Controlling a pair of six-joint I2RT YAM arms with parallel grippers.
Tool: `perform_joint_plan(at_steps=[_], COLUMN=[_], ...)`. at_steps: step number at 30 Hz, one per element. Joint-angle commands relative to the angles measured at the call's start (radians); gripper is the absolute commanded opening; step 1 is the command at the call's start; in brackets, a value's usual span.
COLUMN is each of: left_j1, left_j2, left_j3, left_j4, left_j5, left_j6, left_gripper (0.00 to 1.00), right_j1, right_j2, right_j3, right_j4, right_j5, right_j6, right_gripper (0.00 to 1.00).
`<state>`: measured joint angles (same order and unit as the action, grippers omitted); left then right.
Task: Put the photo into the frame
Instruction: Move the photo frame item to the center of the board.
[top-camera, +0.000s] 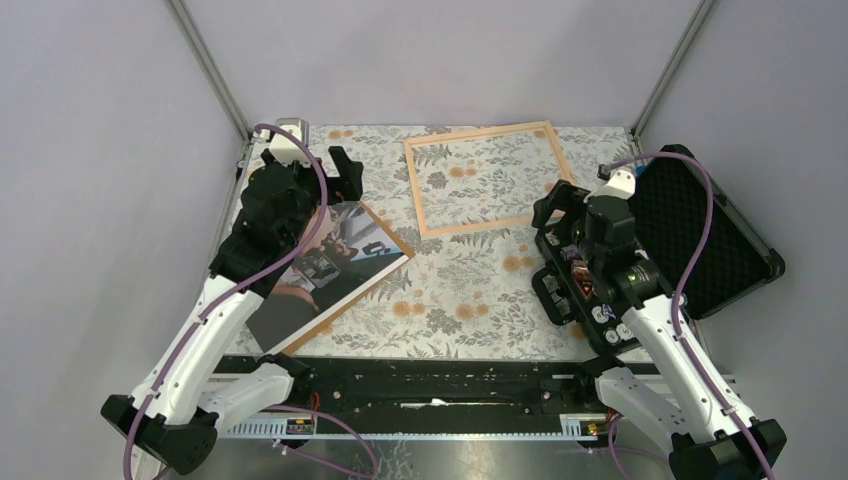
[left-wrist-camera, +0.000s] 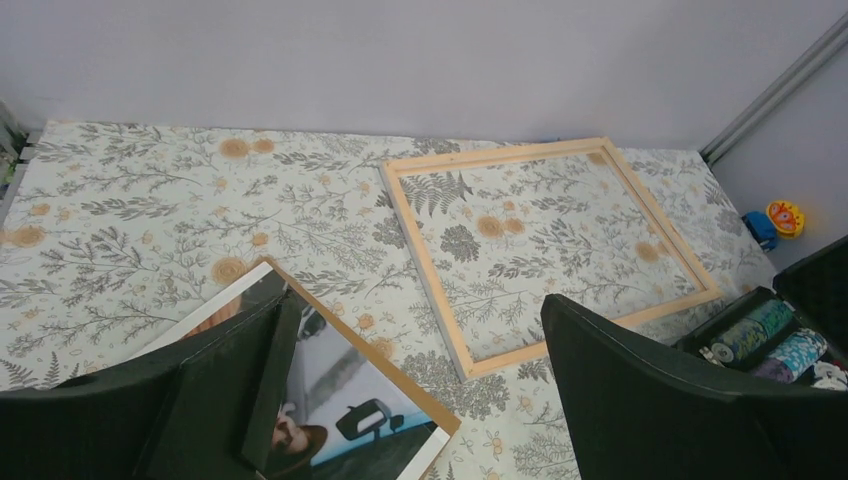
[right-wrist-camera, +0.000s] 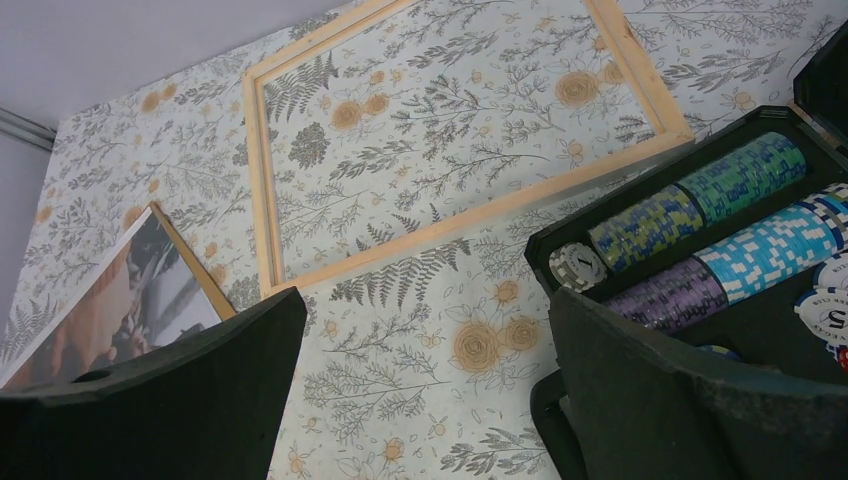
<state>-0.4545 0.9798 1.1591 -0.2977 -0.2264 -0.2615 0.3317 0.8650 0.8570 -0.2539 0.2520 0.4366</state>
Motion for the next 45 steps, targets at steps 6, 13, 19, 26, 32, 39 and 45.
perform_joint_plan(at_steps=[6, 13, 19, 26, 32, 39, 45], left_j1=[0.000, -0.001, 0.000, -0.001, -0.022, 0.219, 0.450], left_j2=[-0.020, -0.022, -0.018, 0.017, 0.092, 0.115, 0.119], left_j3=[0.010, 0.011, 0.004, 0.005, -0.010, -0.115, -0.270], left_j4=[0.058, 0.057, 0.065, 0.059, -0.038, -0.233, -0.167], left_j5=[-0.028, -0.022, 0.012, 0.029, -0.049, 0.034, 0.252], left_j6=[-0.009, -0.011, -0.019, -0.034, -0.132, -0.288, -0.321], left_gripper=[0.99, 0.99, 0.99, 0.99, 0.99, 0.99, 0.99], right_j1=[-0.005, -0.003, 0.001, 0.099, 0.214, 0.271, 0.274], right_j2=[0.045, 0.219, 0.395, 0.656, 0.815, 0.970, 1.066], right_j3=[-0.013, -0.028, -0.155, -0.141, -0.083, -0.031, -0.013], right_j4=[0.047, 0.120, 0.441, 0.656, 0.778, 0.935, 1.008], right_j5=[-0.039, -0.240, -0.515, -0.666, -0.680, -0.744, -0.763], right_j6=[-0.008, 0.106, 0.359, 0.493, 0.583, 0.667, 0.698], right_gripper=[1.00, 1.00, 1.00, 1.00, 0.89, 0.83, 0.85])
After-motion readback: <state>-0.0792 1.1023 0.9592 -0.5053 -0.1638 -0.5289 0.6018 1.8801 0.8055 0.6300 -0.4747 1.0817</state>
